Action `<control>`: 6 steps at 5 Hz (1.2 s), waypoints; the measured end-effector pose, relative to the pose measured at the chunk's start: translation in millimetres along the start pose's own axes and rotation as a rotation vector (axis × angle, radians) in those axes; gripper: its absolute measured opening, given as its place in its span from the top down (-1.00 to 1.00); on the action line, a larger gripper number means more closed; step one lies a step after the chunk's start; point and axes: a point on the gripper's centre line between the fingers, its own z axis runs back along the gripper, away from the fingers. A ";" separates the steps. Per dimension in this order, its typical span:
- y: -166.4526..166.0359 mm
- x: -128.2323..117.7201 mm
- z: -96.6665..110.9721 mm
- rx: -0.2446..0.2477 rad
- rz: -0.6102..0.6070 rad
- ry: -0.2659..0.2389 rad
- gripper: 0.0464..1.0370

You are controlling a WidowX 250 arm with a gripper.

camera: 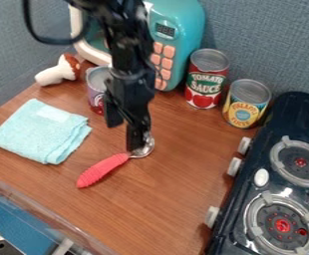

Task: Move the red spoon to the upper right of the table

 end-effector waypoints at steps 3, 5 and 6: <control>-24.2 -26.2 -32.0 0.014 0.015 0.092 -0.92; -7.0 -42.9 -19.1 0.008 0.091 0.054 -0.93; -3.6 -46.6 -19.2 0.010 0.105 0.055 -0.93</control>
